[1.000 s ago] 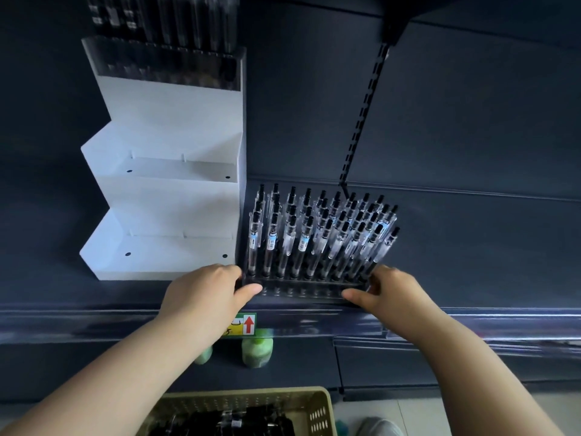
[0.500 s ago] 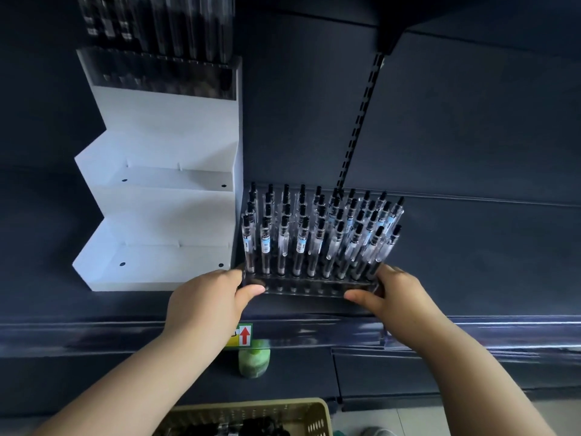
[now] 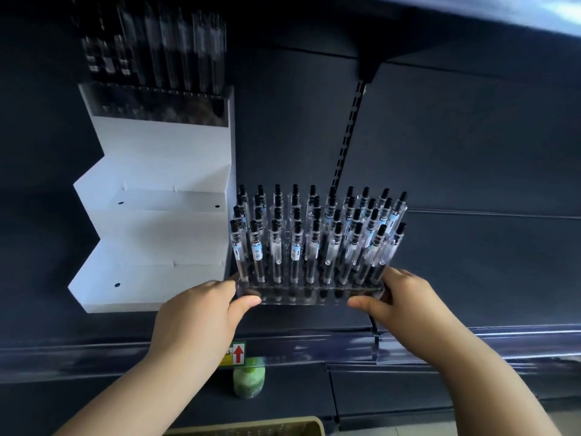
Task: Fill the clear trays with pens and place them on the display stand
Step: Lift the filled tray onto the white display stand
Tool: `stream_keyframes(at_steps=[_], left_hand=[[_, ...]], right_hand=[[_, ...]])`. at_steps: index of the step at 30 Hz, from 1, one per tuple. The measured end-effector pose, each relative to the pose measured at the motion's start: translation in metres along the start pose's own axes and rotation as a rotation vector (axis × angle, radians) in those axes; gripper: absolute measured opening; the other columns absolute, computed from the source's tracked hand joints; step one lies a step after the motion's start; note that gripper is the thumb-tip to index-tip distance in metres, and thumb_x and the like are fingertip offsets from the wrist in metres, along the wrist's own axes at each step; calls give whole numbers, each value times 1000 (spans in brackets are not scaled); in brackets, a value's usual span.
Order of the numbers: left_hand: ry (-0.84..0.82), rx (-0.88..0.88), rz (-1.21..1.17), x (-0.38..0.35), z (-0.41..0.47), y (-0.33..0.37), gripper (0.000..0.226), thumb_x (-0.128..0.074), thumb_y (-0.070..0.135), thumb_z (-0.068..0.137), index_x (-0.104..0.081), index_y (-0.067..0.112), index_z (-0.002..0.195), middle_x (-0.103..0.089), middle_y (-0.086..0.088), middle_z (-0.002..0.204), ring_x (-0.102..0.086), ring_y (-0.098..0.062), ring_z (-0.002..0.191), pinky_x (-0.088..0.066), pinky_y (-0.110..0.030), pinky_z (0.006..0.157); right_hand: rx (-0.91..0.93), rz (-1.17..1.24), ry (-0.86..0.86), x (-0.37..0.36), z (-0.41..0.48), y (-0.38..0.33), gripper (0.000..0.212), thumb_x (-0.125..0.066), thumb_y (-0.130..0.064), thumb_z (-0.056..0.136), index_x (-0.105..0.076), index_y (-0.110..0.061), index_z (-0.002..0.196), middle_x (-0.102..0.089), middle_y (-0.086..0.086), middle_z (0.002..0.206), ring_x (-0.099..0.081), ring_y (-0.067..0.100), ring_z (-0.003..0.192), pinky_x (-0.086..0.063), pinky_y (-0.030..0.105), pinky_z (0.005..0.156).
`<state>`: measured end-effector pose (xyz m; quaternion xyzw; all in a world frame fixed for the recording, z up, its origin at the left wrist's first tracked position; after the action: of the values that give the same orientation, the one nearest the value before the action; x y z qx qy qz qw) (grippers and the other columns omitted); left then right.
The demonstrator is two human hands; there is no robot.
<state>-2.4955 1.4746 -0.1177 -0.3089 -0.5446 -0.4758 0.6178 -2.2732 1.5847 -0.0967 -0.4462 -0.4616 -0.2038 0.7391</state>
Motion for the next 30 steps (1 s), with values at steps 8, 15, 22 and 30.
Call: stream_keyframes(at_steps=[8,15,22,30], left_hand=[[60,59,-65,49,2,-27,44,-34,61,88,-48,23,70,-49,5,62,-50,-12,64,-36,-27,53],[152,108,-46,98,6,-68,42,-36,58,88,-55,23,75,-55,4,65,-53,-11,66,-45,-30,59],[175,128,-14,122,21,-108,43,-38,57,89,-39,23,62,-49,5,65,-45,-7,61,-30,-26,49],[190,165,-22,133,51,-149,44,-40,56,90,-41,23,61,-48,5,60,-43,-7,55,-26,-27,45]], right_hand=[[89,22,37,16,13,-43,41,-66,-53,73,-29,-37,63,-40,-13,67,-42,0,56,-35,1,59],[137,50,58,11,32,-96,41,-60,-57,75,-28,-34,65,-42,-7,68,-41,3,55,-38,11,50],[153,8,30,-3,53,-138,42,-49,-66,70,-28,-30,67,-44,-8,70,-40,2,59,-28,16,46],[173,67,-14,-15,91,-172,33,-55,-58,80,-32,-36,70,-45,-8,69,-43,4,55,-33,12,40]])
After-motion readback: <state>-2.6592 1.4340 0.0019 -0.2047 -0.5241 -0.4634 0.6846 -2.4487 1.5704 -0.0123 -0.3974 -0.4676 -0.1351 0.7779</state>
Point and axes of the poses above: each hand's wrist, its own z-axis towards the middle knuckle, its own x-axis out of the back of the hand, y = z × x, the point moved 8 cm from there along z, towards the middle knuckle
